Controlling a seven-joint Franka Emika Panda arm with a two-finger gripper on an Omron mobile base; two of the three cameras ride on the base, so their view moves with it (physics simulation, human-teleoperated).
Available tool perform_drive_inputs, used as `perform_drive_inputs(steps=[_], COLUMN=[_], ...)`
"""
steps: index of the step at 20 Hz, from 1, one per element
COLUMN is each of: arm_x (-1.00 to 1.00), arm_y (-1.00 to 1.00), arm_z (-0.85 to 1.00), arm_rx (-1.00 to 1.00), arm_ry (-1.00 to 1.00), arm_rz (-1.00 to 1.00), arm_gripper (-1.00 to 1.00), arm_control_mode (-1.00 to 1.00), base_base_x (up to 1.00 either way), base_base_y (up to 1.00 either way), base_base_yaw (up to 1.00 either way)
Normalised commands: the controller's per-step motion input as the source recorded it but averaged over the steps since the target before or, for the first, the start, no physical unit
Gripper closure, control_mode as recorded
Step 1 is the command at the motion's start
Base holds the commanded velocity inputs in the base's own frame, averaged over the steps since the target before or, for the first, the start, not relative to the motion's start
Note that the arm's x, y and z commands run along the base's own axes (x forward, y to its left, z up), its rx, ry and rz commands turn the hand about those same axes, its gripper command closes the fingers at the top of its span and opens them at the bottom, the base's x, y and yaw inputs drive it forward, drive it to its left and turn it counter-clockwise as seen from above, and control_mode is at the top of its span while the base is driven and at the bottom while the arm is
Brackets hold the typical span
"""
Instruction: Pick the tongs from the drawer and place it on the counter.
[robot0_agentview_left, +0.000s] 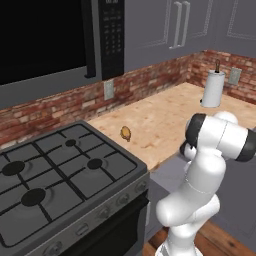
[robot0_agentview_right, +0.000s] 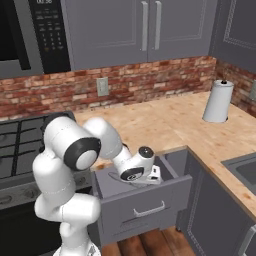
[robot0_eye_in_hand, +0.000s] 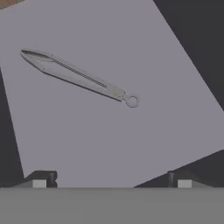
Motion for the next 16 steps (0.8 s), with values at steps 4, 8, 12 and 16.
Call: perform_drive_inputs(steps=[4, 8, 12, 16], arm_x=[-0.12, -0.52, -0.76, -0.83], arm_y=[-0.38, -0.55, -0.7, -0.78], arm_z=[-0.18, -0.21, -0.24, -0.26], arm_rx=[-0.02, -0.06, -0.06, -0.04], arm_ry=[0.0, 0.01, 0.03, 0.06], arm_rz=[0.0, 0.0, 0.0, 0.0], arm_gripper=[-1.0, -1.0, -1.0, -1.0], arm_control_mode=[-1.0, -1.0, -1.0, -1.0], base_base_x=[0.0, 0.0, 0.0, 0.0], base_base_y=[0.0, 0.0, 0.0, 0.0], base_base_yaw=[0.0, 0.0, 0.0, 0.0])
